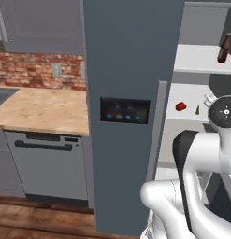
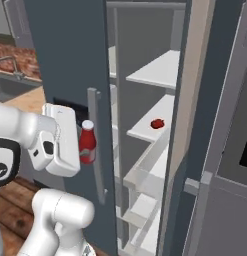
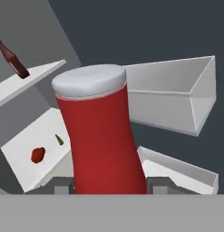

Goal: Place the ketchup and ketchup from the counter to the top shelf of the fridge. If the existing items in the fridge are on the top shelf, move them to other shelves.

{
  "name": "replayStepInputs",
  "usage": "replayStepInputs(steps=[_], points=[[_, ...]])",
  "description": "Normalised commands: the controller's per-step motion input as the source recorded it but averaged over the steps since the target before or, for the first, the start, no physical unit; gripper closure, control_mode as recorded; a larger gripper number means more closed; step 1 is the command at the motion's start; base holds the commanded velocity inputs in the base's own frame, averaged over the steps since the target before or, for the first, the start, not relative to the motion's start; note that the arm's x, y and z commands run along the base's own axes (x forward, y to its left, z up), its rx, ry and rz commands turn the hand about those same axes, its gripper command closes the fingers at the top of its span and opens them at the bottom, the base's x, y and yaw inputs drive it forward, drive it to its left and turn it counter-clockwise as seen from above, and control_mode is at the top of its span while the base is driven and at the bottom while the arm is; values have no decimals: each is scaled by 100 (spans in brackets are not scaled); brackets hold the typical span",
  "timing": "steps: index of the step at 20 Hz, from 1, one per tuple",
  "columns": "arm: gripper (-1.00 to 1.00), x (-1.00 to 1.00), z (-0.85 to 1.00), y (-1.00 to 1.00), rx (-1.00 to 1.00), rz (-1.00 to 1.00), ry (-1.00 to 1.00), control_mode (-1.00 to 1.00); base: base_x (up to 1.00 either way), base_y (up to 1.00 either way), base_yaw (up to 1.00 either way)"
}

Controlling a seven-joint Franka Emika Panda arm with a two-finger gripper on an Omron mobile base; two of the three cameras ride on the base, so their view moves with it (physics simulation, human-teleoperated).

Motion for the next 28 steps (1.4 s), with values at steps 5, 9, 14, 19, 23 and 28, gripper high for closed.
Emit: replayStepInputs(steps=[5, 9, 14, 19, 23, 28], points=[[100, 0, 0, 0, 0, 0, 0, 100, 35, -30, 17], [100, 0, 0, 0, 0, 0, 0, 100, 28, -46, 17], [100, 0, 0, 0, 0, 0, 0, 100, 25, -51, 15], [100, 0, 0, 0, 0, 0, 0, 100, 24, -36, 13], [100, 0, 0, 0, 0, 0, 0, 100, 17, -35, 15], [100, 0, 0, 0, 0, 0, 0, 100, 1, -64, 19]])
